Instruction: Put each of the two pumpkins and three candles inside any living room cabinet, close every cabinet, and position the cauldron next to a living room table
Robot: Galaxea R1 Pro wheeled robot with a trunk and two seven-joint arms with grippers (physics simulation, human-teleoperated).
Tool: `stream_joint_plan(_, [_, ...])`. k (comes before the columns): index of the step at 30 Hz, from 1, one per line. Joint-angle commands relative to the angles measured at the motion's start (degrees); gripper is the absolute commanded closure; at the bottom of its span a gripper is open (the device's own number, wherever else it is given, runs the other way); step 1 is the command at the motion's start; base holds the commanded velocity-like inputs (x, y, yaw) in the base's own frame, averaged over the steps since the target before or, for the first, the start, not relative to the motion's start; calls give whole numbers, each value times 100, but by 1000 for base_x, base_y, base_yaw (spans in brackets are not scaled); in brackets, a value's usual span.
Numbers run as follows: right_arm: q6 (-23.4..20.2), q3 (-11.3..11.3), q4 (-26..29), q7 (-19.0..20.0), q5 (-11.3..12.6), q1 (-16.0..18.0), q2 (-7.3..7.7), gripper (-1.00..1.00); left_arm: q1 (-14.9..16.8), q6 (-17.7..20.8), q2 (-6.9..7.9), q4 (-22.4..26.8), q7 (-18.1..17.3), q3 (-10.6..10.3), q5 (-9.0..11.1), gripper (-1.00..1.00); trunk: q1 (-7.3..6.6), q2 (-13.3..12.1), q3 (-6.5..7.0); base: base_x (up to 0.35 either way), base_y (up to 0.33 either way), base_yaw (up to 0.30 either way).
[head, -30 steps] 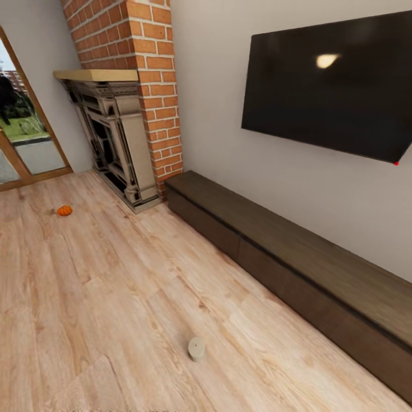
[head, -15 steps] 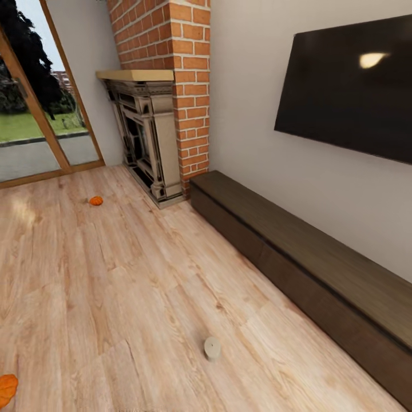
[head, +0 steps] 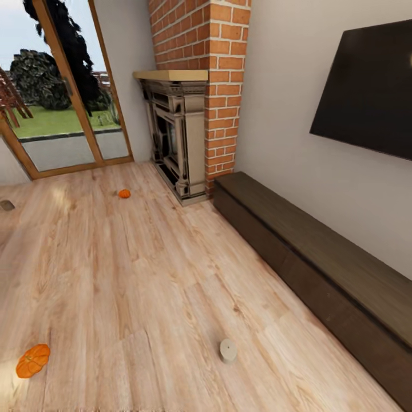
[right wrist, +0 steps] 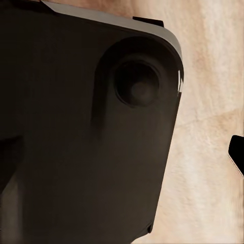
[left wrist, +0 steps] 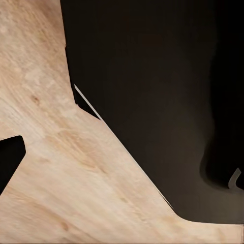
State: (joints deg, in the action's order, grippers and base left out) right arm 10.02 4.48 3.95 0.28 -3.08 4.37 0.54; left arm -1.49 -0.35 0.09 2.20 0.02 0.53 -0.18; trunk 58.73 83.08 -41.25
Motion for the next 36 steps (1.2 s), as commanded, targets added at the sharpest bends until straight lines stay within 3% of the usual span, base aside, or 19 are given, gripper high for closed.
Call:
stream_joint_plan(1, [0, 0, 0, 2, 0, 0, -1, -100, 0, 0, 0, 0, 1, 0, 0, -100, 0, 0, 0, 0, 0, 289])
stream_joint_plan(36, [0, 1, 0, -28, 0, 0, 6, -100, 0, 0, 0, 0, 4, 0, 0, -100, 0, 0, 0, 0, 0, 289])
